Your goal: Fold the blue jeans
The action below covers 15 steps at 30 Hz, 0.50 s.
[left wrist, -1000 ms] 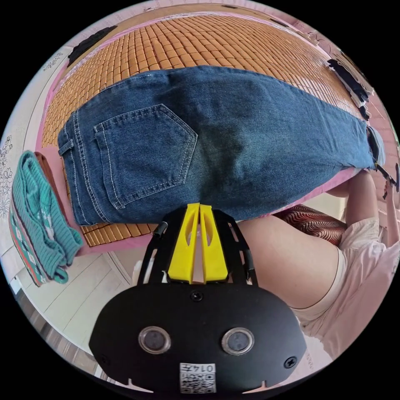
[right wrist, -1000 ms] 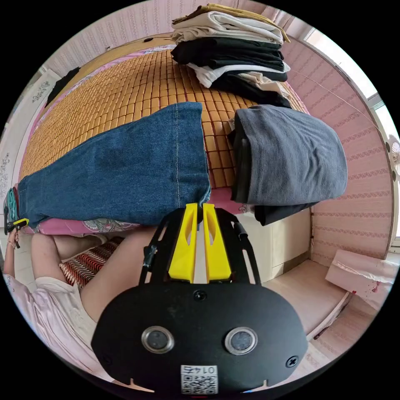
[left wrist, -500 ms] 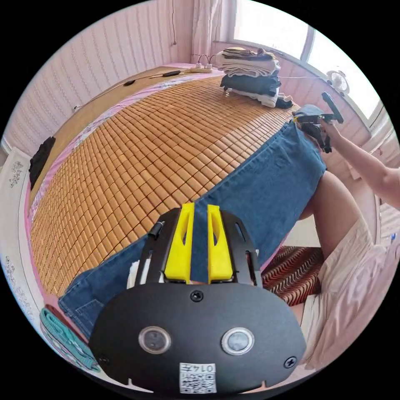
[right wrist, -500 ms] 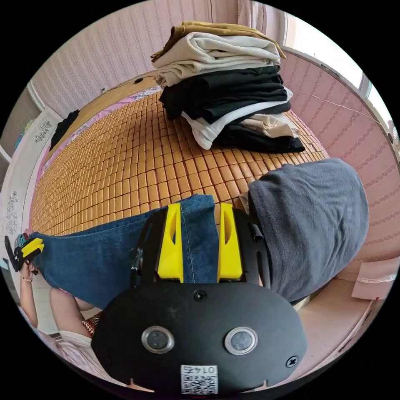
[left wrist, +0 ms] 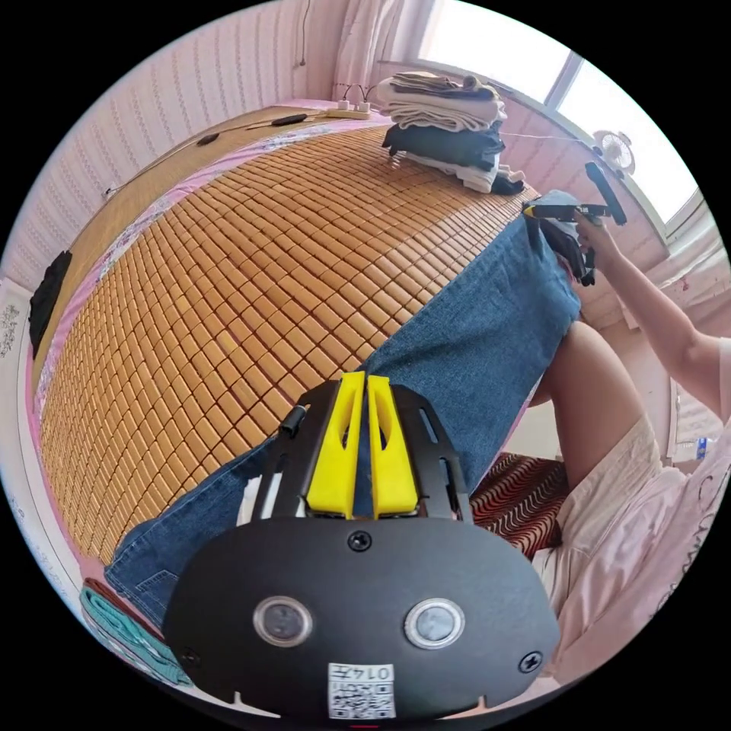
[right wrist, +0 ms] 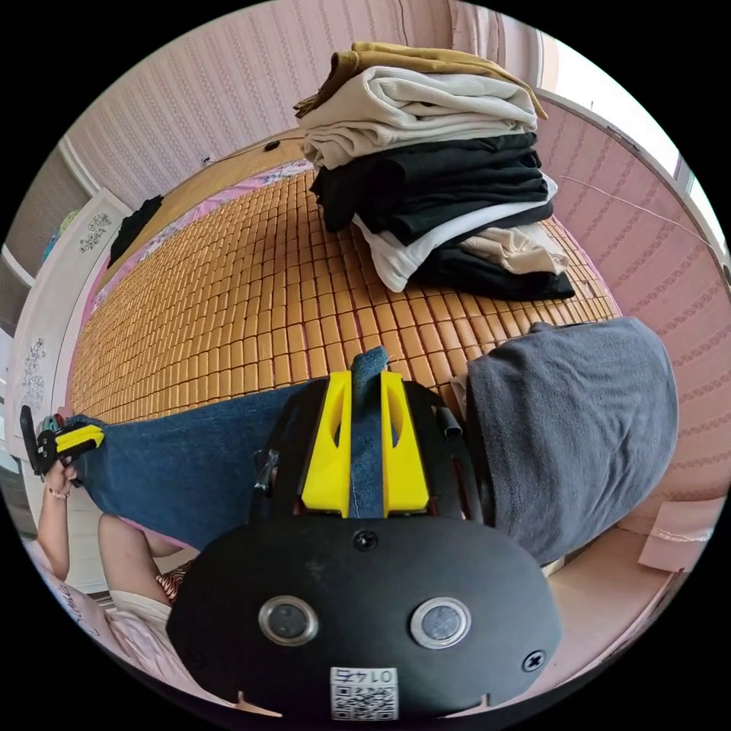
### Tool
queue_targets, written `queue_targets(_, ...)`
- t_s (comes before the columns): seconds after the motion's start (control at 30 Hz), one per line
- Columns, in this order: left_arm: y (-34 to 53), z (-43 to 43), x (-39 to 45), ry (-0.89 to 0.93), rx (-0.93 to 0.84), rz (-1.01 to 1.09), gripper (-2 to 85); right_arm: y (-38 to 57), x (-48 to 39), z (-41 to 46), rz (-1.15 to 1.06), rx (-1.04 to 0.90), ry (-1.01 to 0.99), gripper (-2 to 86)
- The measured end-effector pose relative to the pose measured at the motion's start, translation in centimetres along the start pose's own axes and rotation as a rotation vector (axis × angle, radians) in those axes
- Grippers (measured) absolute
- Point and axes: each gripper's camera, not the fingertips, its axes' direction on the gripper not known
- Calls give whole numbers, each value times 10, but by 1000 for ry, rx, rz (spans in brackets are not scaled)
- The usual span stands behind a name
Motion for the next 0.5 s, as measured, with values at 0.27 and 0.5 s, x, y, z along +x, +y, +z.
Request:
queue_targets(0.27, 15, 33, 9, -52, -78, -38, 47, 43, -1, -16, 30, 6, -49, 90)
queue_targets(0.5, 82, 9, 72, 107, -49, 101, 55, 170, 27, -16, 351, -96, -134, 115)
